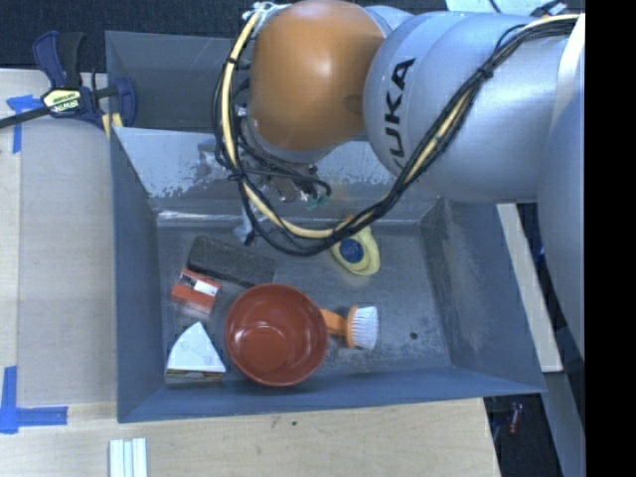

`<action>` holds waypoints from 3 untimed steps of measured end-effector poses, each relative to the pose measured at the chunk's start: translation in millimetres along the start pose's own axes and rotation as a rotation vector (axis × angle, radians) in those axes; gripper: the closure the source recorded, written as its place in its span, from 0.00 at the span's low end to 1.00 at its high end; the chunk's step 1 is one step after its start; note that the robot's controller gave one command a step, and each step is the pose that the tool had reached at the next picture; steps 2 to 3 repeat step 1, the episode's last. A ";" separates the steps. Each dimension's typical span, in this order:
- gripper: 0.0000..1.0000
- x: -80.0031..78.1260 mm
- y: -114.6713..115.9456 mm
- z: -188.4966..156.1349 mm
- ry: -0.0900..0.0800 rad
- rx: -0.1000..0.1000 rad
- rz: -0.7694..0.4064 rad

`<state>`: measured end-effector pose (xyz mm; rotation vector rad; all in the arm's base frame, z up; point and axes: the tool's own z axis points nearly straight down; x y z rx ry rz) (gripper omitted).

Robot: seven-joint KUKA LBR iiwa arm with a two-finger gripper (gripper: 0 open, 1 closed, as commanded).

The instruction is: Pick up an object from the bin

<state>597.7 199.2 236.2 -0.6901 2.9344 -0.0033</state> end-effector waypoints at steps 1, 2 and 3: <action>1.00 -3.3 11.2 58.2 0.002 -0.002 0.370; 1.00 -3.3 11.2 58.2 0.002 -0.002 0.370; 1.00 -3.3 11.2 58.2 0.002 -0.002 0.370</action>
Offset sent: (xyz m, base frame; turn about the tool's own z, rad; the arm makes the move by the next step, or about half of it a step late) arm 0.0000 0.0000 0.0000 0.0000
